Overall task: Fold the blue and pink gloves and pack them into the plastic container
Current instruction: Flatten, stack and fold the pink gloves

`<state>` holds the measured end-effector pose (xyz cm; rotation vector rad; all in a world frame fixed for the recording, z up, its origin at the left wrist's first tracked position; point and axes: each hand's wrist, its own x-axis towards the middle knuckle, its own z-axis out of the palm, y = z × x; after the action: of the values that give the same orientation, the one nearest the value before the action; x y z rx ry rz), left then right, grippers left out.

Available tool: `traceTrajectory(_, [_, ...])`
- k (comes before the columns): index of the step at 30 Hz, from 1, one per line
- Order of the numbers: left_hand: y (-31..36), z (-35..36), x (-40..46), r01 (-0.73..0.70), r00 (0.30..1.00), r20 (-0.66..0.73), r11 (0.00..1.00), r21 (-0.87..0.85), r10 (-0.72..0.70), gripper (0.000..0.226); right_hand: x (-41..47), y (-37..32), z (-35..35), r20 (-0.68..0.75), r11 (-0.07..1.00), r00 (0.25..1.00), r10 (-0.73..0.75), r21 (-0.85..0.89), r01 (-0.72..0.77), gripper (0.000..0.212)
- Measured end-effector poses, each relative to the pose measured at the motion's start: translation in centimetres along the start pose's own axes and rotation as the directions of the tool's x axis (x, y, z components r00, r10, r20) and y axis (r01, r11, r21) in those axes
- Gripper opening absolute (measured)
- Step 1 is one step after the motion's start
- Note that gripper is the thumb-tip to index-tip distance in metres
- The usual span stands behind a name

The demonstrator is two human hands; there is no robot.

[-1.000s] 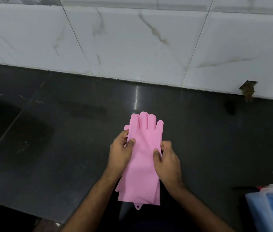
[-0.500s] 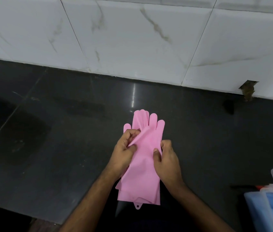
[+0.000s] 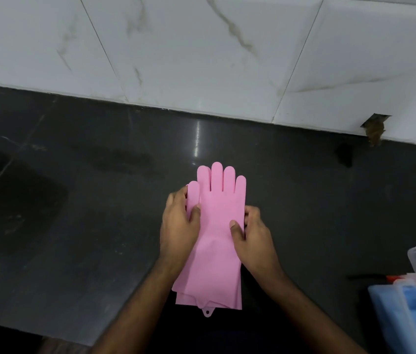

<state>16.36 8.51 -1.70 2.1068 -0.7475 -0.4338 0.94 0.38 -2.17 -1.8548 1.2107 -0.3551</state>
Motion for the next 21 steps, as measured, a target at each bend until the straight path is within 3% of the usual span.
traceTrajectory(4, [-0.9, -0.3, 0.7, -0.007, 0.998, 0.068, 0.995, 0.096, 0.001, 0.055, -0.9, -0.1, 0.1, -0.022, 0.996, 0.998, -0.054, -0.067, 0.052, 0.032])
traceTrajectory(10, [-1.8, -0.3, 1.7, 0.178, 0.984, 0.036, 0.978, -0.112, -0.175, 0.069, 0.2, 0.4, -0.5, -0.030, 0.999, 0.999, 0.032, -0.029, -0.033, 0.031])
traceTrajectory(16, [-2.3, -0.1, 1.8, 0.207, 0.978, 0.009, 0.965, -0.159, -0.208, 0.024, 1.1, 0.9, -0.6, -0.009, 0.998, 0.999, 0.050, -0.026, -0.050, 0.031])
traceTrajectory(21, [-2.1, 0.2, 1.9, 0.151, 0.987, -0.043, 0.988, -0.017, -0.152, 0.022, 0.7, 0.7, -0.6, -0.015, 0.999, 0.999, 0.044, -0.003, -0.044, 0.022])
